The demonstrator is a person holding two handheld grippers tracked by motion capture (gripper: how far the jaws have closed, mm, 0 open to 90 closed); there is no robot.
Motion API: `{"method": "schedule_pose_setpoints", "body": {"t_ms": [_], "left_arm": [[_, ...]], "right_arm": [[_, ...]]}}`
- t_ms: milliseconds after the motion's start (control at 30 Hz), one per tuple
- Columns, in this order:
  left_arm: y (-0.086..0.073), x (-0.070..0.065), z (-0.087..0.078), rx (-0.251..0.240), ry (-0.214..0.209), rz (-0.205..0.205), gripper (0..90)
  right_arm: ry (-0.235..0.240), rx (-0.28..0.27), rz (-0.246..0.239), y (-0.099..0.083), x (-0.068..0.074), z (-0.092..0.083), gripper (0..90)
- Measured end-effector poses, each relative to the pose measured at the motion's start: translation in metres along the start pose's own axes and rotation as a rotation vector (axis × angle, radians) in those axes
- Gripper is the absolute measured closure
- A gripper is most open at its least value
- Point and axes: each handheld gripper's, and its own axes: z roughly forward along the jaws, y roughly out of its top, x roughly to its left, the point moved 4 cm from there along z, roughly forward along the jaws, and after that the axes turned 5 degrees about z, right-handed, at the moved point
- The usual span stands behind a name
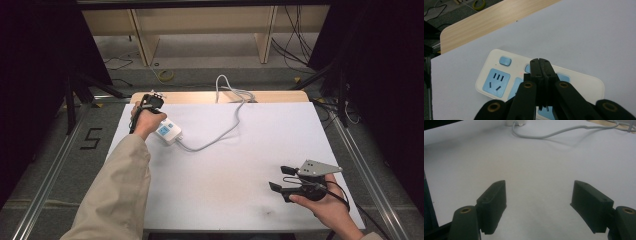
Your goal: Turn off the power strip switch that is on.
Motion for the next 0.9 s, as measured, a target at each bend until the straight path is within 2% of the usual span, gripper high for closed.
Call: {"method": "schedule_pose_setpoints", "body": {"t_ms": [367,667,900], "left_arm": [[-0.001,0.004,0.008,0.017,0.001,-0.006,89.9],[0.009,0.005,0.008,0.012,0.005,0.002,89.9],[0.007,0.006,0.015,0.029,-0.001,-0.005,89.9]], "right_arm": [[0.001,0.000,0.002,0.000,0.000,0.001,28.4],[0.003,0.002,0.001,0.000,0.000,0.001,28.4],[0.006,-0.001,0.004,0.000,0.000,0.001,28.3]]}}
